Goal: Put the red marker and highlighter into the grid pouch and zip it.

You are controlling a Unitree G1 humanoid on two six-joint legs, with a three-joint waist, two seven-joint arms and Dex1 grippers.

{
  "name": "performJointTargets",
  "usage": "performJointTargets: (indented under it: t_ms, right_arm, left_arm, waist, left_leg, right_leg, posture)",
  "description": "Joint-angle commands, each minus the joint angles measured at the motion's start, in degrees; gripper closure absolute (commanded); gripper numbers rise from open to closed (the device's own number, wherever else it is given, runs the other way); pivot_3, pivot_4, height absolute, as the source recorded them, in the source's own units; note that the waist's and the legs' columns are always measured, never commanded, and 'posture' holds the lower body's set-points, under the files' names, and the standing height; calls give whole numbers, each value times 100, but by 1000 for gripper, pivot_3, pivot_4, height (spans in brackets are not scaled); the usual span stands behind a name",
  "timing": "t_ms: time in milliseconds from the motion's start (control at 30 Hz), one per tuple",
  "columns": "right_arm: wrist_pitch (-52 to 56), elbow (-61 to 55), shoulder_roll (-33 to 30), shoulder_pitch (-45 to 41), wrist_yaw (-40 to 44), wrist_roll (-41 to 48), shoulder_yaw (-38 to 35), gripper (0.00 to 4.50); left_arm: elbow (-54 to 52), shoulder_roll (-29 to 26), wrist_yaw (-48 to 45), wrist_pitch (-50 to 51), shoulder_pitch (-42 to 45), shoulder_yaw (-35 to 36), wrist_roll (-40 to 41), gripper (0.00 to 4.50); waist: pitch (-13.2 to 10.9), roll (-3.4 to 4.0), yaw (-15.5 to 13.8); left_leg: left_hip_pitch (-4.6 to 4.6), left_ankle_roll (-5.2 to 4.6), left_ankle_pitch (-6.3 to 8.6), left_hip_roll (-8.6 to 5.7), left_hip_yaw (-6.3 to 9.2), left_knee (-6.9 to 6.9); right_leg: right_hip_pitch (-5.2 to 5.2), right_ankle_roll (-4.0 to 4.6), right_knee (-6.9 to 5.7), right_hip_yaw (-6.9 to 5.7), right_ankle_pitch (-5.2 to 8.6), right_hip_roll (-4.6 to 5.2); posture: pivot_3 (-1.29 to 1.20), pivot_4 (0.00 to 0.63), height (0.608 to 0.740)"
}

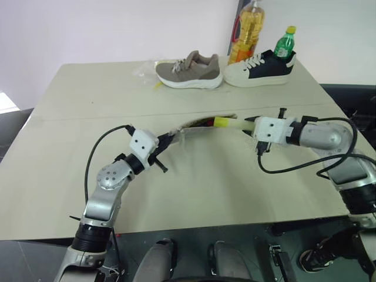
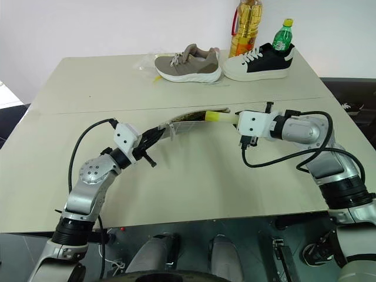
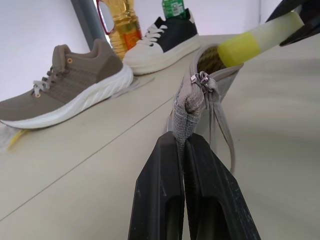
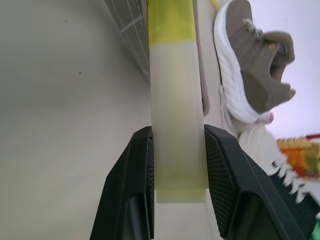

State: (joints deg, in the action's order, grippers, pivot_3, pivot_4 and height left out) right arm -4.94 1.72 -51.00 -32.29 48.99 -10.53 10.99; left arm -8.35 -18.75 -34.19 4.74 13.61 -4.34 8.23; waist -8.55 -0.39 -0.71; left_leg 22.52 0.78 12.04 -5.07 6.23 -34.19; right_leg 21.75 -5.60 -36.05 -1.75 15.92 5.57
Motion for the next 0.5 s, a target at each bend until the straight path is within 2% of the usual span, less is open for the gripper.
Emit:
performJointTargets:
  t_ms: [33,367,500]
  right_arm:
    - [-611,-12,-179,-272,115,-453,177,3647]
    - [-1048,-210,156,-597,427,-755,509,3647]
    - [-994,-200,234,-635,410,-784,435,1592]
  left_arm:
    - [-462,-138,-267,11,-36,-214,74,4500]
    - [-625,-342,-594,117,13,-422,99,4500]
    - [-637,-318,-564,143,-1,-418,88,4500]
  waist:
    - [0,0,1]
    - [0,0,4]
    - [0,0,-1]
  left_leg:
    - [0,0,0,0,0,0]
    - [0,0,0,2,1,2]
    - [0,0,0,1,2,2]
  right_leg:
    - [0,0,0,0,0,0]
    - [1,1,1,0,1,-1]
    - [1,1,1,1,1,-1]
  posture:
    - [0,150,738]
    - [0,150,738]
    - [0,150,738]
